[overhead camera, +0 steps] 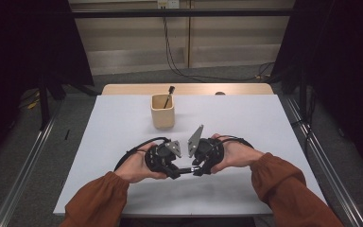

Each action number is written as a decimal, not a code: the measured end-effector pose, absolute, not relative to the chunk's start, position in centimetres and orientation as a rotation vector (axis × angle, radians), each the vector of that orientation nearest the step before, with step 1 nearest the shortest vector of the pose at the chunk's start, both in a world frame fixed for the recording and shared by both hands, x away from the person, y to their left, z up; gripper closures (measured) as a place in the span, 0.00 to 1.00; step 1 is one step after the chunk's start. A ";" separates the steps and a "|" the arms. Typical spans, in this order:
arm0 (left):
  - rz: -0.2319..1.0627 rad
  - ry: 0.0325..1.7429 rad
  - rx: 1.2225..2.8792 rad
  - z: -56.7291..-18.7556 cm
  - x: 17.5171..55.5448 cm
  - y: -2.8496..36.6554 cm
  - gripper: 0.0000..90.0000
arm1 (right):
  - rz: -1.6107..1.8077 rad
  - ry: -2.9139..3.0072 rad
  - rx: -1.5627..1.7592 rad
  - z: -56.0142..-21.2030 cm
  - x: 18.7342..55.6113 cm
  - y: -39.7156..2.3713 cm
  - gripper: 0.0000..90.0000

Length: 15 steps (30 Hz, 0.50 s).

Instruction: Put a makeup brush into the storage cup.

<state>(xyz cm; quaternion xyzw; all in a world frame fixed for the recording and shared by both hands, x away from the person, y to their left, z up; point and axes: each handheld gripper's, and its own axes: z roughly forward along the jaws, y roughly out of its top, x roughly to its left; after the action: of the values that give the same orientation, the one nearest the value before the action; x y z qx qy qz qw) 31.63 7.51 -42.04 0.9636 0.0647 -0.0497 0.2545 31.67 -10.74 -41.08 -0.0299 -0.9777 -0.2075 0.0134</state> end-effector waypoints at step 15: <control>-0.128 0.213 2.586 -41.9 31.7 8.6 0.83 | -0.789 -3.065 -0.233 -40.5 31.9 -12.5 0.24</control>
<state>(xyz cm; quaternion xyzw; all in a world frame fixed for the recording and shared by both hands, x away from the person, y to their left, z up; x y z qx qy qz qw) 31.66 8.57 -41.93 0.9588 0.0789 -0.0475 0.2686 31.89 -12.50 -40.47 -0.0735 -0.9657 -0.2486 -0.0160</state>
